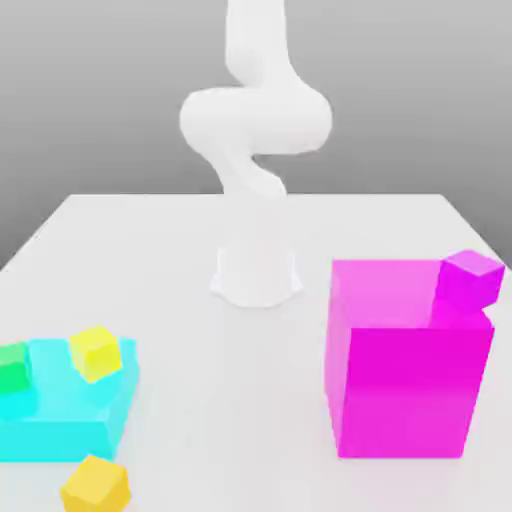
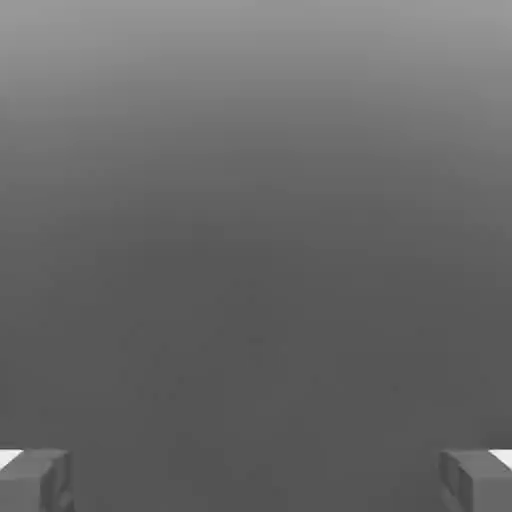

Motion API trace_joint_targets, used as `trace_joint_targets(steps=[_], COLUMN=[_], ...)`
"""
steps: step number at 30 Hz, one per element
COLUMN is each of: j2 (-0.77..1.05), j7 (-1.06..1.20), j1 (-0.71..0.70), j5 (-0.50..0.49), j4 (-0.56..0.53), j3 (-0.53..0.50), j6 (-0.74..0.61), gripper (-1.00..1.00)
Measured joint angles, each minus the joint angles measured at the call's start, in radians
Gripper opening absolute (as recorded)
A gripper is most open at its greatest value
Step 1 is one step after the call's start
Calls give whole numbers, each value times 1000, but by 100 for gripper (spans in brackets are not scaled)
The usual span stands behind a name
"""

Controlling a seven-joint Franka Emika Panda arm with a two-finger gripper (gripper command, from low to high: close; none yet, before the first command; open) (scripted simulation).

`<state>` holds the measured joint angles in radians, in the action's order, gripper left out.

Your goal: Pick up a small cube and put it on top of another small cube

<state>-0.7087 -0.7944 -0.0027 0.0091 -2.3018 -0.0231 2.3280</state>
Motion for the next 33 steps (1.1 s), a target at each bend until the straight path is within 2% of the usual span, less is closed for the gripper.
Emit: trace_joint_targets(steps=[18,28,32,33], j2=[659,1019,1164,1196], j7=[67,87,118,125], j1=[-57,-130,-165,-175], j5=[102,135,177,187], j4=[-13,-20,4,11], j3=[-145,-176,-142,-130], j6=[202,315,415,440], gripper=[0,0,0,-100])
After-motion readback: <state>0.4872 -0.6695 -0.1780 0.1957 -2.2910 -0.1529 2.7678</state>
